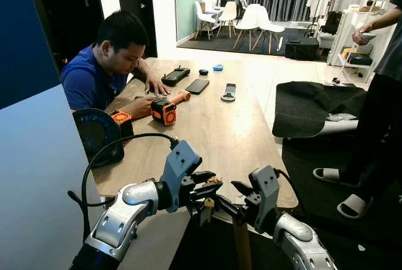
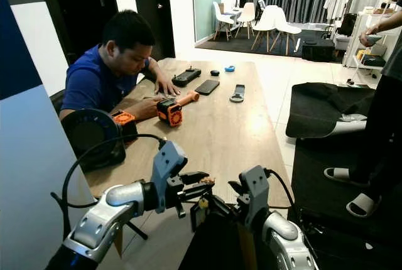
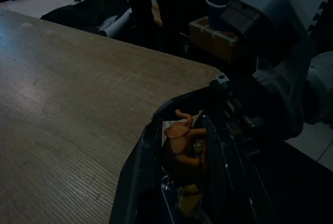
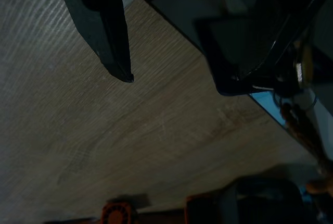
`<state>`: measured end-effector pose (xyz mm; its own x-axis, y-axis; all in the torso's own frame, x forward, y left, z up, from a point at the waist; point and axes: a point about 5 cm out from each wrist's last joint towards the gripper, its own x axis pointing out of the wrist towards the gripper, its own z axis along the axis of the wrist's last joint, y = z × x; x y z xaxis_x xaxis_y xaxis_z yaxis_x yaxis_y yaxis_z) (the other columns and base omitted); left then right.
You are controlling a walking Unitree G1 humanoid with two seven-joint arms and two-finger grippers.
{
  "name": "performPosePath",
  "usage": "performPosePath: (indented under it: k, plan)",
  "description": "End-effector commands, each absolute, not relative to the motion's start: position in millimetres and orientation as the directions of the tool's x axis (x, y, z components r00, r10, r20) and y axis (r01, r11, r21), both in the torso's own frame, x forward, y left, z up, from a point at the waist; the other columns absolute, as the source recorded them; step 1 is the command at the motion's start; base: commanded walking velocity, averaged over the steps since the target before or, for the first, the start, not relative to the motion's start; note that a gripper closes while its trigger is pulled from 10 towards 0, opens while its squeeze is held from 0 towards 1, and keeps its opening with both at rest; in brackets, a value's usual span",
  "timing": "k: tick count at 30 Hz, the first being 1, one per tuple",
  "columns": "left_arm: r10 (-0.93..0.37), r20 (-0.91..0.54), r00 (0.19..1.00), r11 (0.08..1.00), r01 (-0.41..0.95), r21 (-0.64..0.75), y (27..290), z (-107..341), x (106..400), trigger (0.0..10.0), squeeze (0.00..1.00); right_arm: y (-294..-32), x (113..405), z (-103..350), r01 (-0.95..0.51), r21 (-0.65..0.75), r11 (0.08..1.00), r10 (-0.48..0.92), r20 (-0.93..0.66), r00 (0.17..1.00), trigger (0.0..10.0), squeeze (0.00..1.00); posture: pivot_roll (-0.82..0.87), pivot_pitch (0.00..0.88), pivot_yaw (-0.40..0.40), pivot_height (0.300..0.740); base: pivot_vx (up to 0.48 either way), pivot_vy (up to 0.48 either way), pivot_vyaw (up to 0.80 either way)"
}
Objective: Hang keys on a hook
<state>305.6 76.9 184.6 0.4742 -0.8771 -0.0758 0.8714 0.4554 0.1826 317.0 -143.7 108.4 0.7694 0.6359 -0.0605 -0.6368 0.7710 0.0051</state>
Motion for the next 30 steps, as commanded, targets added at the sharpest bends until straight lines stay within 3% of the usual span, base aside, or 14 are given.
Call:
performPosePath:
  k: [1,12,29,30]
  plan:
    - [-0.877,-0.084,0.474,0.452,0.871,0.189,75.3,184.6,306.1,10.0,0.00,-139.4,317.8,107.0,-0.653,-0.001,0.758,0.651,-0.082,0.755,10.0,0.00,0.05,0.032,0.018,0.740,0.000,0.000,0.00]
    - [-0.877,-0.086,0.472,0.451,0.872,0.191,75.2,184.2,306.0,10.0,0.00,-126.2,307.1,111.6,-0.725,0.003,0.689,0.725,-0.016,0.689,10.0,0.00,0.05,0.034,0.016,0.740,0.000,0.000,0.00]
    - [-0.878,-0.093,0.469,0.446,0.873,0.194,74.9,182.7,305.5,10.0,0.00,-122.1,298.3,98.0,-0.714,0.026,0.700,0.714,-0.058,0.698,10.0,0.00,0.05,0.026,0.019,0.740,0.000,0.000,0.00]
    - [-0.879,-0.093,0.469,0.446,0.874,0.194,74.5,182.6,305.4,10.0,0.00,-121.8,299.3,98.7,-0.714,0.034,0.700,0.714,-0.056,0.698,3.1,0.00,0.05,0.025,0.018,0.740,0.000,0.000,0.00]
